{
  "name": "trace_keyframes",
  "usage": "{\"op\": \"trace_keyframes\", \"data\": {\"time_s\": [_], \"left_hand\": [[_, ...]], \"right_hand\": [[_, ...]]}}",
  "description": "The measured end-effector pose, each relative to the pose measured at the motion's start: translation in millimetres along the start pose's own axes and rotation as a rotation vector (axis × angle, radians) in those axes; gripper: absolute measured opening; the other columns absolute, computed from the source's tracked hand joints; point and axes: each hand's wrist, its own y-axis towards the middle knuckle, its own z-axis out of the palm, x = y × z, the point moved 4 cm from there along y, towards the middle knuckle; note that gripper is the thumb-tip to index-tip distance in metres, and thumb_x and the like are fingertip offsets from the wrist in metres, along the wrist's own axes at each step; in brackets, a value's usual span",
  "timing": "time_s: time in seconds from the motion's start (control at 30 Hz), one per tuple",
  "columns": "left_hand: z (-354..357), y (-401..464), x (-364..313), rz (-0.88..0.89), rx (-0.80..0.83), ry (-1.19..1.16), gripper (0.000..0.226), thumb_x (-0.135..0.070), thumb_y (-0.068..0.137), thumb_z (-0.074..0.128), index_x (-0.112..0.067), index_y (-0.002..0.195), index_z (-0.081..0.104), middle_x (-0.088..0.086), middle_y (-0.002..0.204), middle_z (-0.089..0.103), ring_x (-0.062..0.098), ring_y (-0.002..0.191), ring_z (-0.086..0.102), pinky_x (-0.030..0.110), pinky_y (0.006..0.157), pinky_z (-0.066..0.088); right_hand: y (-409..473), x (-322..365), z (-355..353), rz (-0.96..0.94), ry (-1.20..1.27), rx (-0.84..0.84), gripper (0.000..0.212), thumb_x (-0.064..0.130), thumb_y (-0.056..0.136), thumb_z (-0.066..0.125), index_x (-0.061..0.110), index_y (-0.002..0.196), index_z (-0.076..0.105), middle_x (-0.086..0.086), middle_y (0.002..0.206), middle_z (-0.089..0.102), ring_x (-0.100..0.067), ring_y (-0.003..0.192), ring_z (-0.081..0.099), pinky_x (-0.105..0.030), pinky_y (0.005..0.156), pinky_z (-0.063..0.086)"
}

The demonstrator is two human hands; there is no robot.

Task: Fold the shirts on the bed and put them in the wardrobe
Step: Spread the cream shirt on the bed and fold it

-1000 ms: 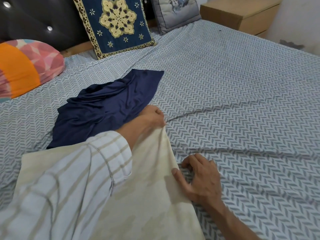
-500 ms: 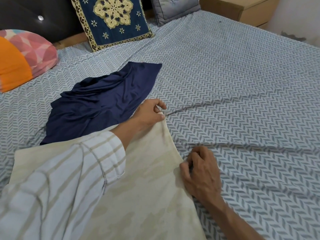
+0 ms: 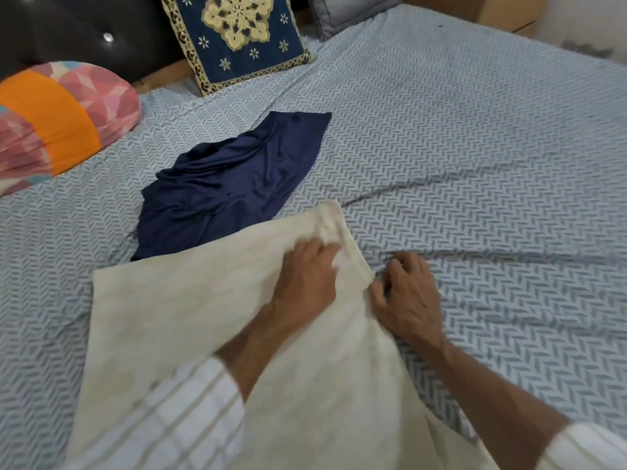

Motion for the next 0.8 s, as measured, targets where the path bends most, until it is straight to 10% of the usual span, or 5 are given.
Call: {"op": "trace_keyframes", "data": {"time_s": [0.17,0.3,0.4,0.57,0.8], "left_hand": [[-18,-187,-23,-0.002,0.275,-0.185,0.063,-0.048,0.077,0.045,-0.018,0.131,0.059,0.001,0.117,0.071,0.022,0.101,0.071,0.041,0.081,0.060],[-37,-312,-26,-0.076,0.454,-0.118,0.060,-0.056,0.099,0.035,-0.033,0.153,0.025,-0.021,0.154,0.014,0.001,0.147,0.017,0.027,0.119,0.020],[-39,-379,-22,-0.114,0.516,-0.115,0.056,-0.065,0.086,0.033,-0.036,0.119,0.069,-0.018,0.132,0.052,0.001,0.113,0.063,0.018,0.089,0.049],[-30,-428,-35,-0.181,0.495,-0.112,0.062,-0.065,0.067,0.040,-0.032,0.119,0.049,0.000,0.121,0.070,0.015,0.119,0.052,0.029,0.067,0.060],[-45,-444,-72,-0.214,0.529,-0.111,0.074,-0.049,0.094,0.050,-0.036,0.156,0.012,-0.013,0.160,-0.017,0.013,0.151,-0.014,0.036,0.122,0.007]], "right_hand": [[0,16,-25,0.109,0.130,0.189,0.039,0.039,0.080,0.040,0.010,0.097,0.060,-0.011,0.099,0.057,-0.035,0.096,0.053,-0.043,0.085,0.041],[-18,23,-70,0.335,0.405,0.389,0.054,0.036,0.089,0.049,0.002,0.130,0.058,-0.018,0.119,0.063,-0.031,0.108,0.060,-0.024,0.089,0.044],[-71,3,-97,0.311,0.188,0.478,0.022,0.038,0.080,0.063,0.018,0.088,0.070,-0.009,0.085,0.068,-0.025,0.089,0.066,-0.027,0.072,0.045],[-174,-18,-138,0.276,-0.007,0.609,0.039,0.056,0.057,0.059,0.023,0.076,0.070,0.004,0.078,0.064,-0.019,0.082,0.062,-0.033,0.072,0.051],[-209,-50,-162,0.430,-0.116,0.504,0.032,0.056,0.091,0.054,0.025,0.091,0.060,0.005,0.099,0.064,-0.025,0.109,0.058,-0.049,0.102,0.031]]}}
